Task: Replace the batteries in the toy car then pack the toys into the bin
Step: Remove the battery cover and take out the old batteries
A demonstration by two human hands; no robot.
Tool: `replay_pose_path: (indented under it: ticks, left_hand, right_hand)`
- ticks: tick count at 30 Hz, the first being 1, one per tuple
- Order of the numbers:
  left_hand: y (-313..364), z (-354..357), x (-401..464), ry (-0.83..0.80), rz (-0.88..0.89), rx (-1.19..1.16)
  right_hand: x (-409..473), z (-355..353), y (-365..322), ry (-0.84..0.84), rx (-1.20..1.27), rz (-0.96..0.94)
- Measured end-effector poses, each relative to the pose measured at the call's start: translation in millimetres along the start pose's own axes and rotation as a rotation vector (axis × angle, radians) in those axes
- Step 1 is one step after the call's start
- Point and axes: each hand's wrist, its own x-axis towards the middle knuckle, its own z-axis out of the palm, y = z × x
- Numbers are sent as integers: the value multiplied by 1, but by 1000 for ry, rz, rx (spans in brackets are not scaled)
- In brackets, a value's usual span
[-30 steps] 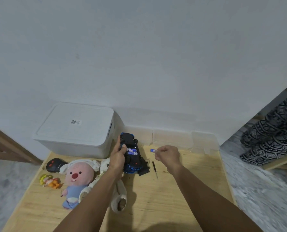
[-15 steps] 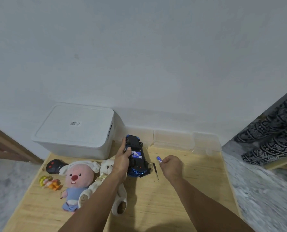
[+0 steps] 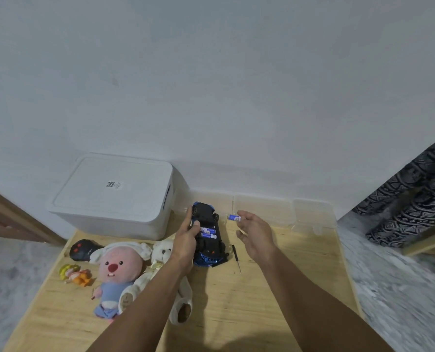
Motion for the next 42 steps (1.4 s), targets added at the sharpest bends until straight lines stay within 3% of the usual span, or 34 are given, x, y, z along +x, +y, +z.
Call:
replay_pose_path:
  ticks: [5,8,12,15,18,26,37,42]
  left_hand:
    - [0,4,-2,-12,25,10]
    - [0,5,-3,-25,10,1]
    - [1,6,-4,-32,5,-3]
    - [1,6,-6,-48,1,-18]
    - [1,6,-5,-60,5,-15]
    - [6,3,-6,-101,-1,-105]
    - [3,5,-7,-99,53,-182]
    - [3,1,-8,-176,42,-125]
  right_hand:
    - [-6,10,-18,-109,333,67]
    - [-12,16,-24,-89,351,88]
    - [-18,21,-24,-64,-5,98]
    - [-22,23,-20,-105,-420,-19]
    - [-25,29,-17,-122,-675,-163]
    - [-29,41,-26,-38,-886,-209]
    - [-34,43,-30,93,-895,-143]
    - [-36,42,-30,110,-898,-152]
